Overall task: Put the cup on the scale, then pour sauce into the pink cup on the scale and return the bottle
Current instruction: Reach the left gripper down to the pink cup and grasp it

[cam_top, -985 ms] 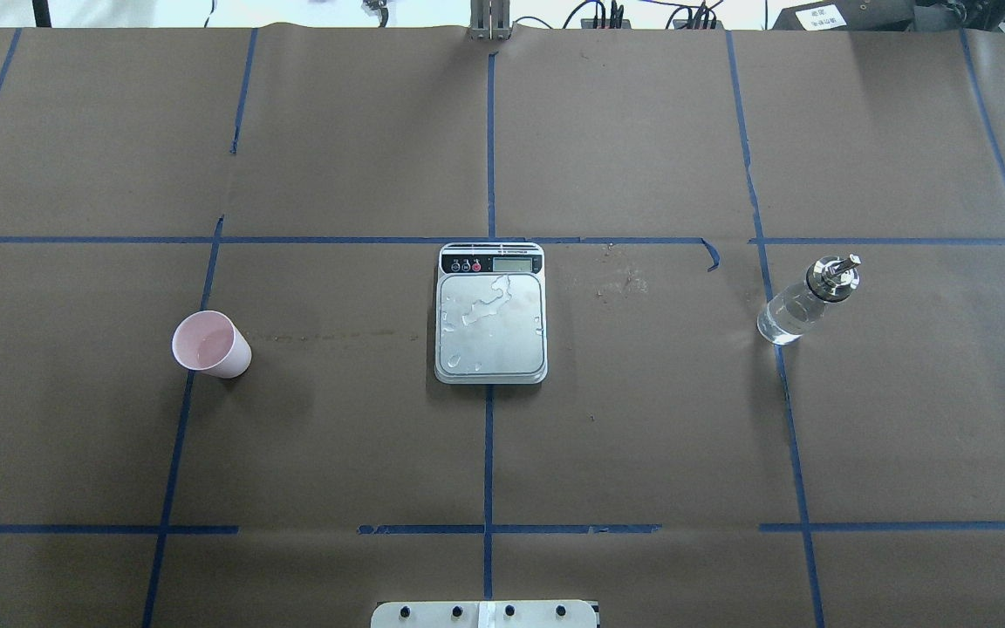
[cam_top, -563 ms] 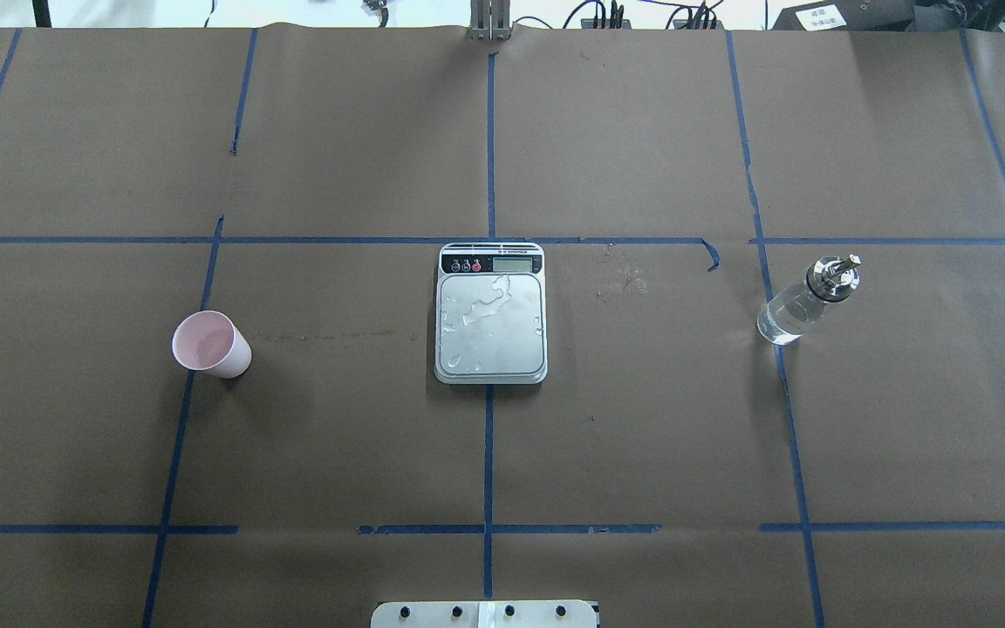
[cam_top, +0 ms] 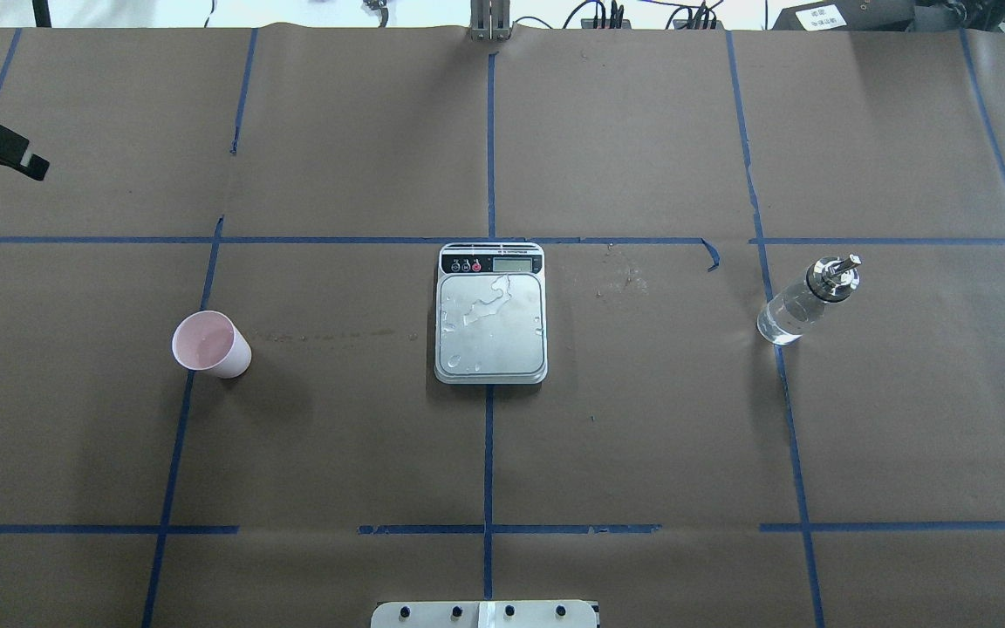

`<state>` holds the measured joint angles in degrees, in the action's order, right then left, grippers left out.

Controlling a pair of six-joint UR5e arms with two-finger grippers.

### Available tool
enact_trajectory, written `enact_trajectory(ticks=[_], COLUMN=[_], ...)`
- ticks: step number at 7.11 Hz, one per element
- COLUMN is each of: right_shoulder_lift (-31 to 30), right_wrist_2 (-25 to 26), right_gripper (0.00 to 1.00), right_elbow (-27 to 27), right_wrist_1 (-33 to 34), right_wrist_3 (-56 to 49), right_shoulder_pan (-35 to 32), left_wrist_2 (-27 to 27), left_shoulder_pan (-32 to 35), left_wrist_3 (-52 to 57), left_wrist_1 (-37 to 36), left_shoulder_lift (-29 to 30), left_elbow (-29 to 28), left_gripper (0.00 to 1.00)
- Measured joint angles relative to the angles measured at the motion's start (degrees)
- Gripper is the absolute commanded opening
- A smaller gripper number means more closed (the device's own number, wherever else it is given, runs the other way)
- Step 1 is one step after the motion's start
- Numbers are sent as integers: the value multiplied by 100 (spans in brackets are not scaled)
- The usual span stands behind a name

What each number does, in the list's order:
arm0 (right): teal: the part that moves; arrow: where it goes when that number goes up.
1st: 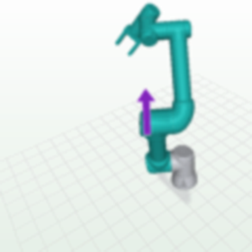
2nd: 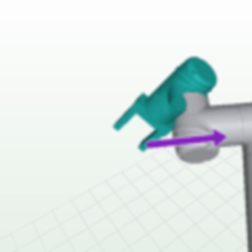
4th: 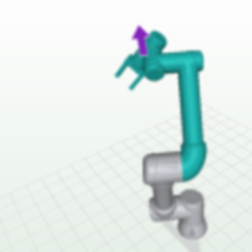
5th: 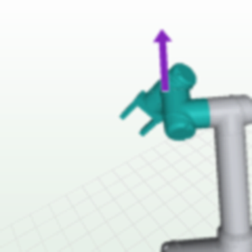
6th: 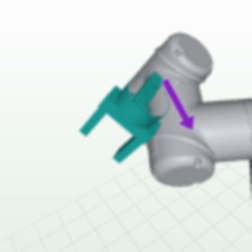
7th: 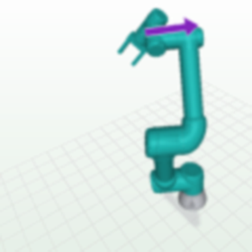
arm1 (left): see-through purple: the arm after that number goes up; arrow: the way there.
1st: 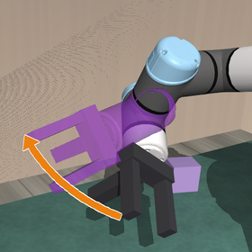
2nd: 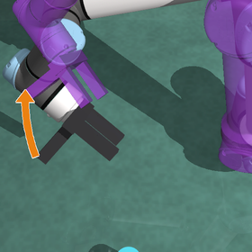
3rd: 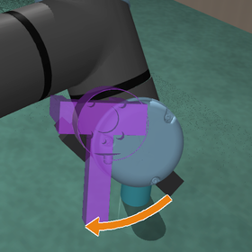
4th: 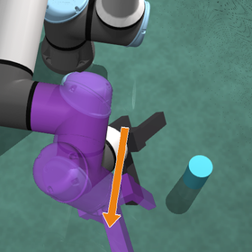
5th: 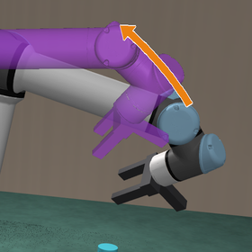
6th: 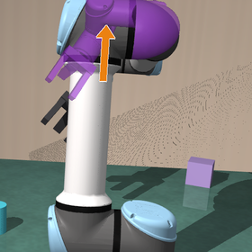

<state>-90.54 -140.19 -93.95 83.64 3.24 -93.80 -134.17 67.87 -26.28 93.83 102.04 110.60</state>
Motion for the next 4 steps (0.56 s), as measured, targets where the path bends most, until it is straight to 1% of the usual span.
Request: enact_trajectory(ticks=[1,2,3,4], right_shoulder_lift=[17,28,39,42], right_wrist_2=[-1,-14,-25,-18], right_gripper=[100,100,100,100], right_elbow=[1,1,-4,-10], right_wrist_1=[-1,1,-2,-9], right_wrist_3=[-1,-4,-7,-7], right_shoulder_pan=[5,7,13,16], left_wrist_2=[312,673,993,1282], left_shoulder_pan=[-443,-914,-1346,-1744], left_wrist_3=[-897,-1856,-2673,-3256], left_wrist_1=[116,578,1262,1769], left_shoulder_lift=[-41,-234,-560,-813], left_elbow=[134,175,162,118], left_gripper=[100,100,100,100])
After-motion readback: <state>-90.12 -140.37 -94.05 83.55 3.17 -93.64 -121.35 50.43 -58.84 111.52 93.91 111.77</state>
